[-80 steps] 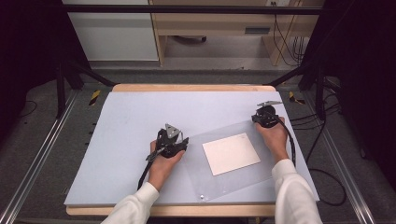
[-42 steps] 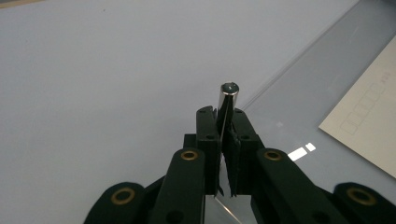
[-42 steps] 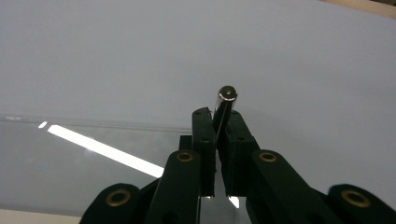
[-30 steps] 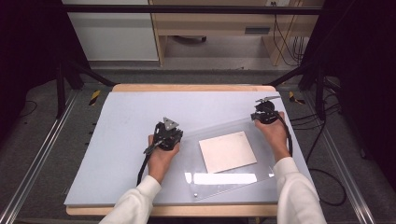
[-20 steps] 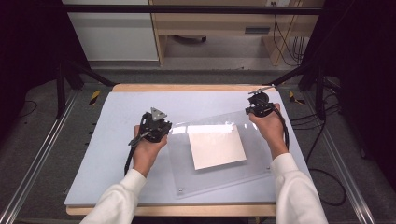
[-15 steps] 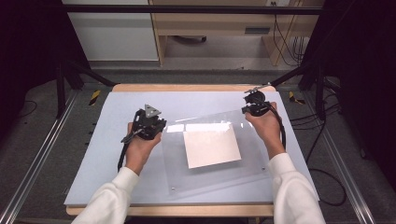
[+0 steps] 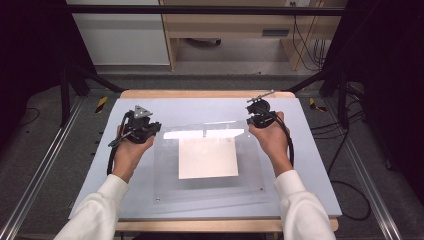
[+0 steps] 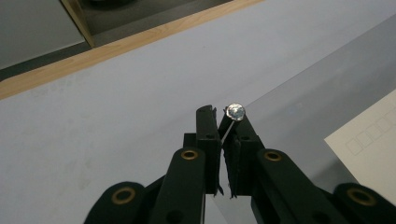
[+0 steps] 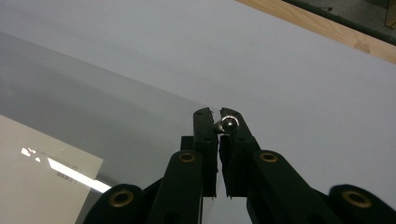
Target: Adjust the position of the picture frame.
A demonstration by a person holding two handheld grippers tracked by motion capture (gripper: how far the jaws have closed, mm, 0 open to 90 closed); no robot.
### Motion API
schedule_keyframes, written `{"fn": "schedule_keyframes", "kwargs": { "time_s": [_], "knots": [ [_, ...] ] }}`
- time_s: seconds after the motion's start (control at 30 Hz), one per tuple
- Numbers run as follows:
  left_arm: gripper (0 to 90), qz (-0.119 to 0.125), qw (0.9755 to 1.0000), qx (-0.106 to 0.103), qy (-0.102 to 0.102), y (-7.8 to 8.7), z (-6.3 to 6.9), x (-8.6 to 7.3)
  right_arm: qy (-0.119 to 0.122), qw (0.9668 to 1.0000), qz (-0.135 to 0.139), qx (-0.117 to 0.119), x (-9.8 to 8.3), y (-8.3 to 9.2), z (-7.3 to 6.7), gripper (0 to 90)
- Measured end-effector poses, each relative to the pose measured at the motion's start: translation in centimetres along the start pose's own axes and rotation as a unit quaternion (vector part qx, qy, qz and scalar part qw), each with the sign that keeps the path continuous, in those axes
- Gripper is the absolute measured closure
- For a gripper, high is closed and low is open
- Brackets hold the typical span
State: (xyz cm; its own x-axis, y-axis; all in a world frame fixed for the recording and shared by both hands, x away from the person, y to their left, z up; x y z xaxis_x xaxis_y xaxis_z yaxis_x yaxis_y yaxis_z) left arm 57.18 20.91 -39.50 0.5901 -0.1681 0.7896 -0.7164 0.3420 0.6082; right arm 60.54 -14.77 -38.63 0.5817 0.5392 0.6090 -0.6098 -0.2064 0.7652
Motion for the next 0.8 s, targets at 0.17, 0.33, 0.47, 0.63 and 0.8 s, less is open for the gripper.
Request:
{"fn": "schedule_keyframes", "kwargs": {
  "time_s": [0.17, 0.33, 0.47, 0.63, 0.8],
  "knots": [
    [84.5, -0.013, 0.9999, -0.003, -0.006, -0.9, -0.2, 0.1, -0.007, 0.9999, -0.013, 0.002, -0.7, -0.4, -0.3, 85.9],
    [84.5, -0.022, 0.9997, -0.002, -0.009, -1.7, -0.4, -0.1, -0.013, 0.9997, -0.02, 0.009, -1.3, -1.0, -0.5, 85.9],
    [84.5, -0.033, 0.9993, 0.0, -0.015, -2.4, -0.4, -0.5, -0.017, 0.9992, -0.032, 0.017, -2.2, -2.1, -0.6, 85.9],
    [84.5, -0.043, 0.999, -0.003, -0.014, -3.4, -0.4, -1.2, -0.022, 0.9987, -0.04, 0.022, -2.8, -2.7, -0.7, 85.8],
    [84.6, -0.056, 0.9983, -0.003, -0.015, -4.0, -0.7, -1.8, -0.023, 0.9978, -0.052, 0.034, -3.4, -3.5, -0.9, 85.8]
  ]
}}
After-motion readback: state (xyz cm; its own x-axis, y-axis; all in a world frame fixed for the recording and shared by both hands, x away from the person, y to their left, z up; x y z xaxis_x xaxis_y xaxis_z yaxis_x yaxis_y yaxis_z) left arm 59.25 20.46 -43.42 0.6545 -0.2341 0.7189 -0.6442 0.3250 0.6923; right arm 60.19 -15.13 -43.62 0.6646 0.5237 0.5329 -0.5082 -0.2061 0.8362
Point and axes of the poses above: each handheld gripper's, and its own axes: y roughly backward along the jaws, x roughly out of its top, z roughly to its right, the point moved 3 cm from there along -y, roughly forward along the jaws, and after that the axes turned 12 degrees about y, right-handed, at the moved point
